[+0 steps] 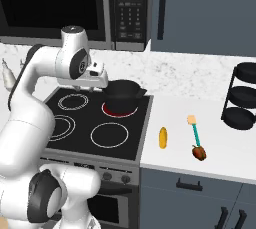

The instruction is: Put the bell pepper and corn in the pot. Retrieve the spatula and lightly stir the vegetables in the pot.

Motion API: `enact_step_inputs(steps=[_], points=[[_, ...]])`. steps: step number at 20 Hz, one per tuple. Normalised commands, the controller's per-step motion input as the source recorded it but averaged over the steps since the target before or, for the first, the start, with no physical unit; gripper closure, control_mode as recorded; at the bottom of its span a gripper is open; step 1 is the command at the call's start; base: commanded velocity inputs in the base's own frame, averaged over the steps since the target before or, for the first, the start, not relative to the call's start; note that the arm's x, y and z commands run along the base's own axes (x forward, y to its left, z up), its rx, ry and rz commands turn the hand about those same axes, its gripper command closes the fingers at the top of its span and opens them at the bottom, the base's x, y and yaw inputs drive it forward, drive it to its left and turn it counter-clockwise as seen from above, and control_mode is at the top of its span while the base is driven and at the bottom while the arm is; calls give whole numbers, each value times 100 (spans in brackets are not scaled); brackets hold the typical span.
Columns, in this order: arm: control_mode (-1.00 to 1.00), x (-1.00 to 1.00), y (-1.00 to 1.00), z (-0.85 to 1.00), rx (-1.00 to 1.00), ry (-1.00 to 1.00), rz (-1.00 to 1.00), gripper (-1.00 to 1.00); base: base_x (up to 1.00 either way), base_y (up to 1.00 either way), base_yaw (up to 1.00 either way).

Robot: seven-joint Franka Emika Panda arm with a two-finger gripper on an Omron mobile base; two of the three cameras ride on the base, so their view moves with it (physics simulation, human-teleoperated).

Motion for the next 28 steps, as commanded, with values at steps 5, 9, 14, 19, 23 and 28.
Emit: enact_step_inputs(steps=[5,9,14,19,23,28], points=[[-100,-18,-9,-15,-3,-2,0,-100,0,0,0],[-100,-2,-83,-83,-5,0,-1,-100,0,0,0],[-100,2,-100,-99,-9,1,-3,-100,0,0,0],[-100,63,-62,-68,-3,15,0,-100,0,0,0],[-100,70,-71,-46,0,12,0,-100,0,0,0],[-100,54,-95,-51,0,0,1,-100,0,0,0]])
